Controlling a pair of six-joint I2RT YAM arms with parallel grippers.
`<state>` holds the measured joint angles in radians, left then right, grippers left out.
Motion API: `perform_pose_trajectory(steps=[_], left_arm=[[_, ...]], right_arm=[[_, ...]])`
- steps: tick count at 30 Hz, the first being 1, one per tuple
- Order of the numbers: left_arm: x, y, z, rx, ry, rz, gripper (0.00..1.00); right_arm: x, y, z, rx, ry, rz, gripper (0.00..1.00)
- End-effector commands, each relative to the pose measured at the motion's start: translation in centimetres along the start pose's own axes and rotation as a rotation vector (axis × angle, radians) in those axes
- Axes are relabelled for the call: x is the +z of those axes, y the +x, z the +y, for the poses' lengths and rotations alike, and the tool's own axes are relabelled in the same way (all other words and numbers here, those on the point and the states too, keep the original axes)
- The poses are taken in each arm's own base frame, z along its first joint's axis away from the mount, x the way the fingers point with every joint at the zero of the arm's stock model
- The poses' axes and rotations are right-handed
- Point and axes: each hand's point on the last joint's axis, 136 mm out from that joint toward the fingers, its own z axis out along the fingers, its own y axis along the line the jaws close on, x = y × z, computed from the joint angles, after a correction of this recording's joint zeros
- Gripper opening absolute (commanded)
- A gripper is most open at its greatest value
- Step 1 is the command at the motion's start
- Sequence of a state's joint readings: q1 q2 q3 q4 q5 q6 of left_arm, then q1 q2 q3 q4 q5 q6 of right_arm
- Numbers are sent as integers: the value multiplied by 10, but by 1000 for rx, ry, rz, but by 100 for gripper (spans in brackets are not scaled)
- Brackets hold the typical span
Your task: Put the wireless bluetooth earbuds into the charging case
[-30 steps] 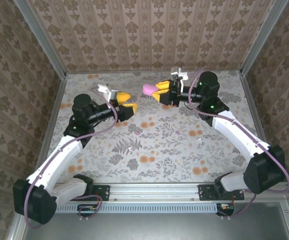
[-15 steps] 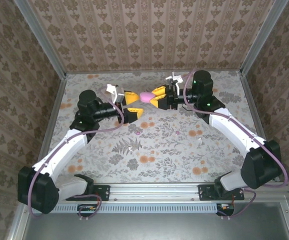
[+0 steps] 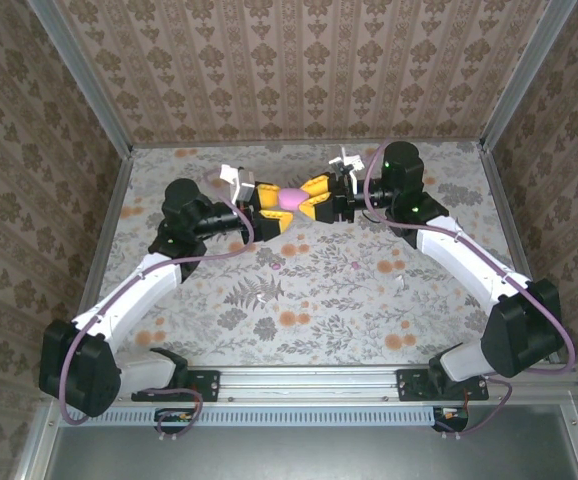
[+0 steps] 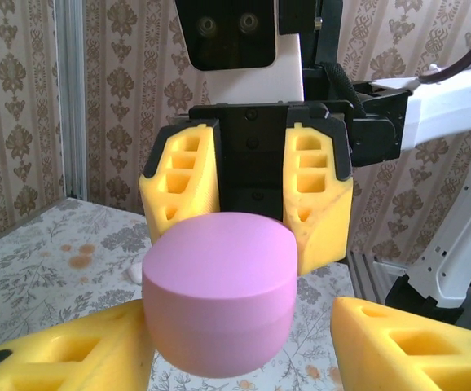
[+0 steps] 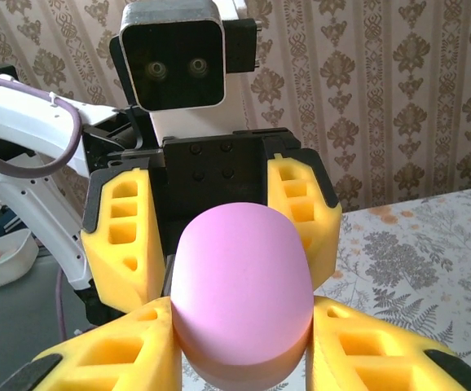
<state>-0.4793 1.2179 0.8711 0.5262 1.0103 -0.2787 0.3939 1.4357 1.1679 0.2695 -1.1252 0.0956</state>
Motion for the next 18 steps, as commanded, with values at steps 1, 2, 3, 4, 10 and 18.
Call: perform_pose_trajectory(steps=[1, 2, 3, 4, 10, 18], left_arm=[[2, -16, -8, 31, 39, -28, 55], [1, -16, -8, 30, 38, -27, 54], [2, -15, -8, 26, 39, -24, 52], [2, -15, -8, 24, 40, -22, 52], [6, -12, -7, 7, 44, -13, 52], [7, -14, -9, 8, 42, -14, 51]], right_arm=[[1, -9, 10, -63, -41, -12, 37], [1, -9, 10, -65, -42, -12, 37], [1, -9, 10, -66, -39, -13, 37], [1, -10, 10, -70, -38, -15, 37], [1, -10, 10, -75, -32, -23, 37], [2, -7, 10, -73, -31, -18, 37]])
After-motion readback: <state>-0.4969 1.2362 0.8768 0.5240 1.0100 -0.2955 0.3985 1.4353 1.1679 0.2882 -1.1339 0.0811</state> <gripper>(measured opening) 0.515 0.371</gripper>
